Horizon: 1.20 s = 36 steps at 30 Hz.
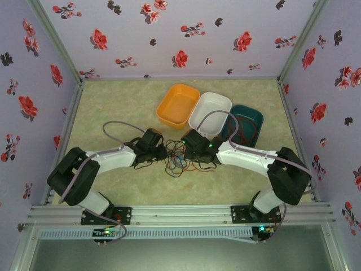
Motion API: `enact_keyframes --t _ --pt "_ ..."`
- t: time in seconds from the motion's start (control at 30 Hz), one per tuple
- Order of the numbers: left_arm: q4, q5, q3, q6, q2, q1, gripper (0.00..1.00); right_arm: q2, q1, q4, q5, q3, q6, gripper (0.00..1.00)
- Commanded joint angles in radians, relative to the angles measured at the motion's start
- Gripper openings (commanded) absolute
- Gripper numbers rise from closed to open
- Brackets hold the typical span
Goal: Untangle the cables
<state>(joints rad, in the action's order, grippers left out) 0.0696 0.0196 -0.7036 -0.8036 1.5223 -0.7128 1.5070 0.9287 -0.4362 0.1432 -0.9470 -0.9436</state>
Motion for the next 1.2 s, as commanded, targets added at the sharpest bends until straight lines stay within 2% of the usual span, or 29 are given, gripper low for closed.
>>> enact_keyframes --t 0.0,0.4,0.63,0.9,1.17 --pt "0.059 -0.06 0.016 0.031 -0.028 0.008 0.14 -0.065 0.02 -0.044 0.075 -0.035 0.076 0.0" --pt "0.082 -0.127 0.036 0.061 -0.022 0.009 0.09 -0.276 0.028 -0.077 0.185 -0.146 0.318 0.0" --pt "0.099 -0.158 0.042 0.069 -0.017 0.008 0.06 -0.343 0.027 -0.07 0.251 -0.242 0.447 0.0" --pt "0.084 -0.161 0.033 0.072 -0.003 0.009 0.06 -0.405 0.029 -0.017 0.231 -0.346 0.581 0.0" --pt "0.061 -0.163 0.039 0.058 0.018 0.009 0.06 -0.436 0.028 -0.022 0.265 -0.411 0.665 0.0"
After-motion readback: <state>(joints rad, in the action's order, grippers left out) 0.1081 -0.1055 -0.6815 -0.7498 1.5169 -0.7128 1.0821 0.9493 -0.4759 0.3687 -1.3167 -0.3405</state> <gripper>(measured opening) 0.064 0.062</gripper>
